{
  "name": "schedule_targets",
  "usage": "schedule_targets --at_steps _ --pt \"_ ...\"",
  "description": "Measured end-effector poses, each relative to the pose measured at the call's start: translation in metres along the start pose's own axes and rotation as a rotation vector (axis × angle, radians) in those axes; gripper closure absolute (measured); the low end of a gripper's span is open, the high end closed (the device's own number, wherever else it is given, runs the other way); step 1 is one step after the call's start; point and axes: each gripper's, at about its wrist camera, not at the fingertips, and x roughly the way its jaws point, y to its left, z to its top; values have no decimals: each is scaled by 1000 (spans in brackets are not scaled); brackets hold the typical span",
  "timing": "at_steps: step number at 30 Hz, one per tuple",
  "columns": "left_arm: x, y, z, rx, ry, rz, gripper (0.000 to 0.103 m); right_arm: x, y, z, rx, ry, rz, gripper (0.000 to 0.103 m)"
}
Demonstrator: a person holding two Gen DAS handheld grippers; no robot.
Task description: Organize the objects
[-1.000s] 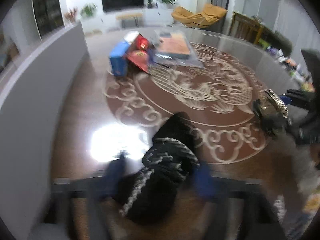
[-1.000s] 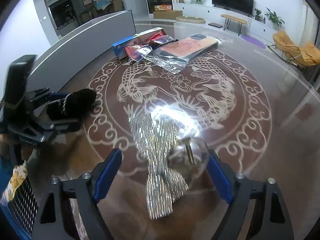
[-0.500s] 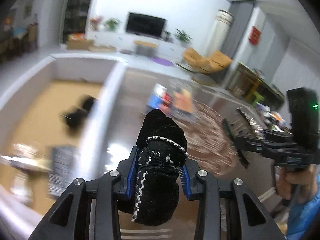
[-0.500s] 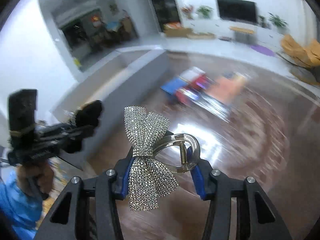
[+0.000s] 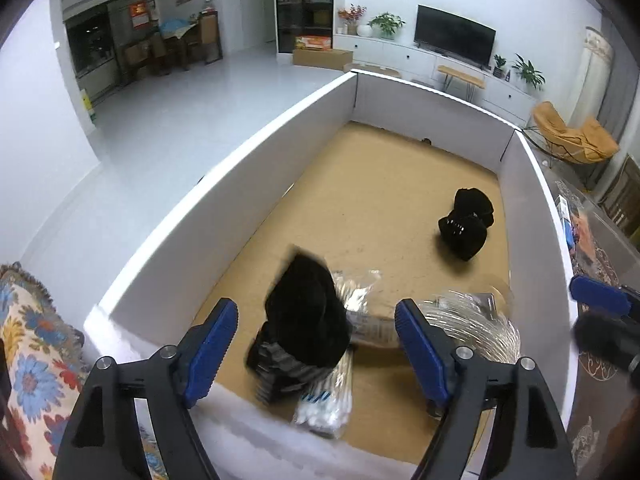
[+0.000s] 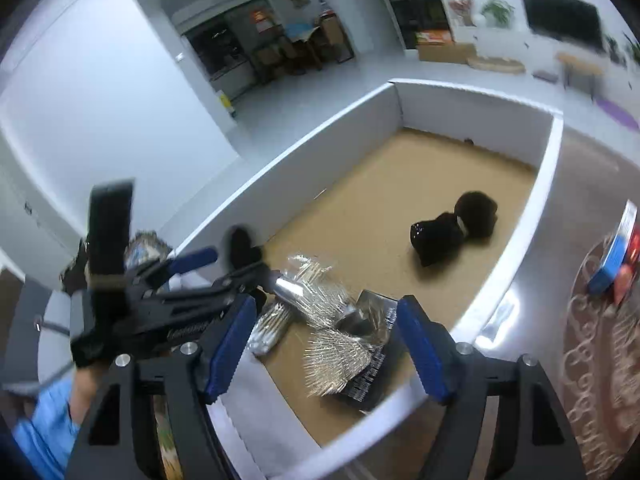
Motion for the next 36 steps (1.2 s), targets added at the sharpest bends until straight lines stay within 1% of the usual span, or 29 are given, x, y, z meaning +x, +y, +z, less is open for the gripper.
schedule_targets --at_steps 1,2,3,4,5,7,8,9,10,12,14,16,20,23,25,29,31,32,33,34,36 --pt "-1 -1 -3 -1 -7 -4 20 -6 -4 -5 17 -29 9 29" --pt "-2 -4 -6 4 -19 -8 18 -15 -9 -9 19 -59 3 24" --pt "-4 -10 -8 10 -29 -10 18 -23 -15 -13 11 -85 -21 20" --pt "-8 -20 -11 24 -44 -16 17 -33 -22 -19 -2 -112 -55 12" --pt "-12 -32 -13 38 -59 -27 17 -46 -33 -26 -18 -139 -101 7" --pt "-23 -51 -20 58 -78 -55 15 -69 -57 -48 -49 -174 -217 3" --pt "-27 -62 -22 69 -88 -78 12 -78 -73 -62 -67 -173 -293 3" --pt "-32 -67 -26 74 -95 -91 10 -84 -85 -73 -79 -162 -349 3" --pt "-36 -78 -26 81 -107 -107 7 -89 -100 -85 -86 -138 -411 3" --pt "-43 -95 -26 96 -127 -123 7 -99 -131 -109 -71 -75 -512 3" --pt "-48 -114 -26 118 -144 -127 7 -114 -162 -134 -27 -42 -578 3" --pt "-55 -131 -28 141 -155 -134 7 -130 -182 -154 16 -31 -618 3" --pt "-64 -160 -32 181 -172 -146 7 -151 -218 -183 104 -14 -688 3" --pt "-75 -175 -36 209 -184 -147 7 -162 -239 -194 144 -13 -716 3" --pt "-82 -185 -38 220 -190 -160 7 -165 -244 -200 157 -11 -726 3" --pt "-95 -205 -50 248 -183 -233 7 -170 -258 -207 179 -25 -720 3" --pt "-98 -220 -62 275 -158 -298 7 -170 -259 -207 194 -27 -715 2" --pt "-97 -226 -69 286 -139 -328 6 -168 -263 -206 205 -24 -709 0" --pt "-95 -232 -74 294 -122 -349 6 -168 -266 -206 218 -21 -700 0" --pt "-89 -242 -82 310 -86 -380 6 -169 -268 -207 229 -26 -690 0" --pt "-75 -260 -96 339 -32 -398 6 -167 -269 -206 230 -24 -695 0"
